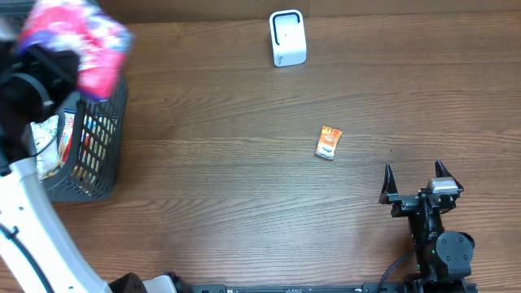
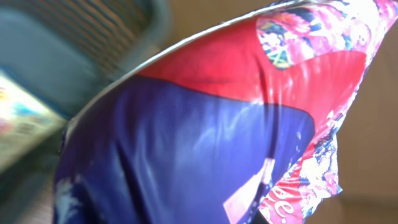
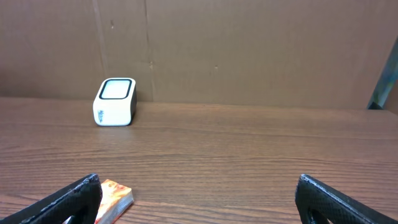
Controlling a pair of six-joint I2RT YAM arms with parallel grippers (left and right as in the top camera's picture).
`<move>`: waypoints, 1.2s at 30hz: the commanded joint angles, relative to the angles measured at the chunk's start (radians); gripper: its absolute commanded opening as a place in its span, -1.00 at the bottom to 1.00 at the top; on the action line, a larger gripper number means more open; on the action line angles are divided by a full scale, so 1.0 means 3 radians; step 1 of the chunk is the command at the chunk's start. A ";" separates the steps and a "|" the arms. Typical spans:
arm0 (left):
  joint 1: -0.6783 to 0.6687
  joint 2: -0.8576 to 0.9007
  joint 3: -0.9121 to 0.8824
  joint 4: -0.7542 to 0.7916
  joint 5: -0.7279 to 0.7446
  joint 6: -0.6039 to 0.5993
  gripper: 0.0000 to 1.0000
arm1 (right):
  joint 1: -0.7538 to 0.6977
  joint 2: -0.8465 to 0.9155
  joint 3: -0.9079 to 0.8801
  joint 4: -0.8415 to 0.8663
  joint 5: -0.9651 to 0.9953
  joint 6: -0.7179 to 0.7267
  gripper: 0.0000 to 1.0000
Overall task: Scan the item barcode
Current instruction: 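Carry the purple pack past the scanner and set it on the table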
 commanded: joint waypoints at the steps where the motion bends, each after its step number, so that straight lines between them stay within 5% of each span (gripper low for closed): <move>1: -0.0376 0.0098 0.0022 -0.0097 0.0183 0.0156 -0.91 | -0.0013 -0.0033 -0.0033 0.0027 0.0009 0.0022 1.00; 8: -0.1329 0.0505 -0.0072 -0.0380 -0.0100 0.0341 -0.91 | -0.0013 -0.0033 -0.0033 0.0027 0.0009 0.0022 1.00; 17: -0.2332 0.1456 -0.0263 -0.0413 -0.1049 0.0324 -0.92 | -0.0013 -0.0033 -0.0033 0.0027 0.0009 0.0022 1.00; 29: -0.2920 0.2602 -0.0263 -0.0378 -0.0732 0.0324 -0.92 | -0.0013 -0.0033 -0.0033 0.0027 0.0008 0.0022 1.00; 36: -0.2977 0.2633 -0.0209 -0.0324 -0.0356 0.0434 -0.39 | -0.0013 -0.0033 -0.0033 0.0027 0.0008 0.0022 1.00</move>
